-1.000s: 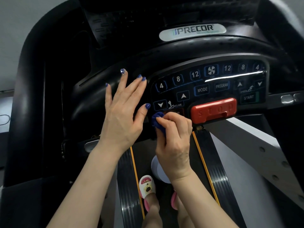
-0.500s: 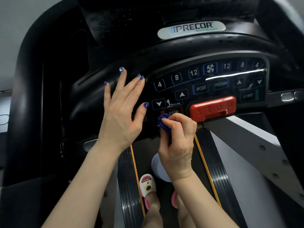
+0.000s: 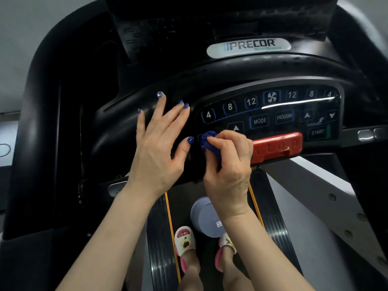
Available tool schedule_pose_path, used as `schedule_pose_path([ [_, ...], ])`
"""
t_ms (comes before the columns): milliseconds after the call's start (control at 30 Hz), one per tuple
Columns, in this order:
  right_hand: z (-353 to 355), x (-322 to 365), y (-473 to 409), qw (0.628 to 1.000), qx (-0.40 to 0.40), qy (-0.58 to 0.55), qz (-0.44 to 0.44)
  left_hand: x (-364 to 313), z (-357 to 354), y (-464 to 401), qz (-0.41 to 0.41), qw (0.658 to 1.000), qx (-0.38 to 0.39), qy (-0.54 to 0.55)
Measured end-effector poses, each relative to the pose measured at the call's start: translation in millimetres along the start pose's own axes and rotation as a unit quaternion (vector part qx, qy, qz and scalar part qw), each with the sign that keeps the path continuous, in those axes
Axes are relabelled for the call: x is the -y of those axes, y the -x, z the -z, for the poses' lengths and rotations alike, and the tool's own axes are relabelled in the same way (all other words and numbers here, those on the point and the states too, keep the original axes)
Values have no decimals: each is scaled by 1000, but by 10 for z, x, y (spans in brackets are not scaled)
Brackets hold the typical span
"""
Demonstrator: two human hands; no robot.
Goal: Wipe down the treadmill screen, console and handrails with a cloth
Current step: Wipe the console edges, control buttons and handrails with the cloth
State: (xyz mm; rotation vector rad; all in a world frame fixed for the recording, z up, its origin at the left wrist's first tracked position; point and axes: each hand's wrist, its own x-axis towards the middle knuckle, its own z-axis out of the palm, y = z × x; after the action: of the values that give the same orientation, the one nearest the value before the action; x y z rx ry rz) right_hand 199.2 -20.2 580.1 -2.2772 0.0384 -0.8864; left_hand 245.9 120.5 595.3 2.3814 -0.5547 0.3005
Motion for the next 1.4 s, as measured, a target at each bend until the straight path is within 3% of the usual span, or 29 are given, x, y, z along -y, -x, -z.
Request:
schedule_pose_path([
  [533,-79,38,-441,1000,-4,-1,6,11,-26,-1,-12,1000,16,-21],
  [667,26,-60,-521,999,26,1,45,1,-27,3,-8,1000,15,-19],
  [800,58,-75,-583,1000,-2,-7,3,-23,-28,-9,-22,999,21,-33],
  [967,164,-168,-485,997,45,39,48,-11,-39,-28,-40,998,32,-44],
  [1400,50,-162,-531,998,-3,12,55,5,-40,-32,-43,998,32,-34],
])
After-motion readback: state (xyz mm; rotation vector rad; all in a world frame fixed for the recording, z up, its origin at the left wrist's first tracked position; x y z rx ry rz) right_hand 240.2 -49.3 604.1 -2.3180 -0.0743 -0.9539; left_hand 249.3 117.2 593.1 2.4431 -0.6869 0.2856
